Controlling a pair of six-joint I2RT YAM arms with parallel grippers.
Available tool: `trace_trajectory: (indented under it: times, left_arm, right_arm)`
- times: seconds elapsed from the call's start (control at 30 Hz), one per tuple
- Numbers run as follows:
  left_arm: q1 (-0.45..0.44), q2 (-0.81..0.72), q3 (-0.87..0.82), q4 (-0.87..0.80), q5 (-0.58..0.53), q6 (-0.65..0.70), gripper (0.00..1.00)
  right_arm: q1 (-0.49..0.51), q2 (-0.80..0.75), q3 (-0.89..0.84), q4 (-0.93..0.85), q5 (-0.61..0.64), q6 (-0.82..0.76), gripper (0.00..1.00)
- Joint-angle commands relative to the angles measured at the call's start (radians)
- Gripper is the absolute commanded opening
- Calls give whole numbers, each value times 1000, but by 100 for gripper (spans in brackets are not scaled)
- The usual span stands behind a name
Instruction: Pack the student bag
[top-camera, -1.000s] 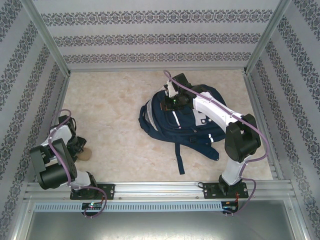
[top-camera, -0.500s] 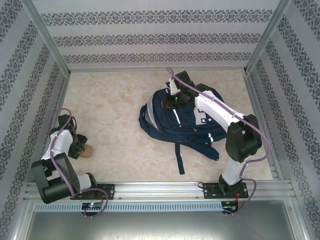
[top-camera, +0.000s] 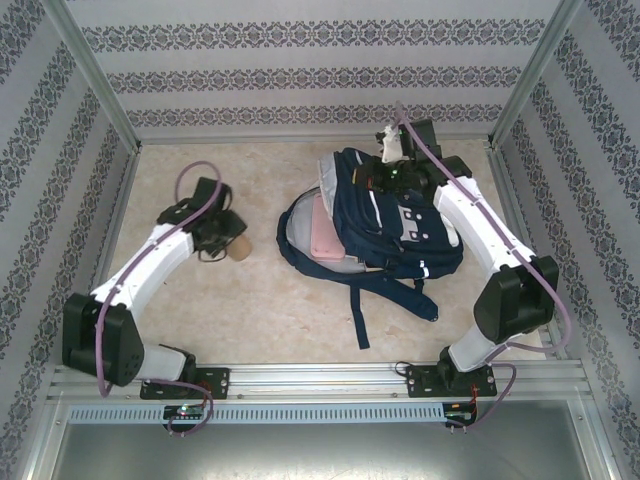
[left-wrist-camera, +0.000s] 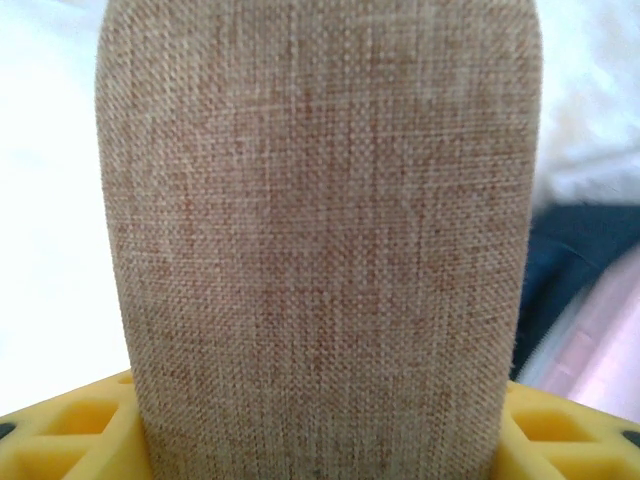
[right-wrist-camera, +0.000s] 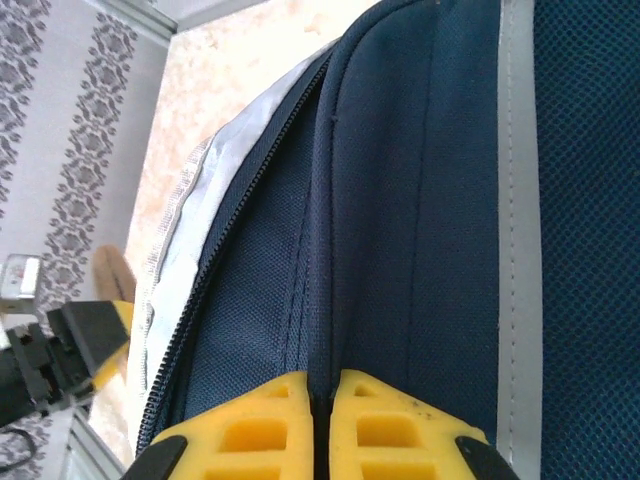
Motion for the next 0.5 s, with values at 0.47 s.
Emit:
trace_trajectory:
  times: [0.47]
  left_arm:
    - [-419,588,564,74,152,16,49]
  right_arm:
    - [-60,-148,-93,205,-133,100,10]
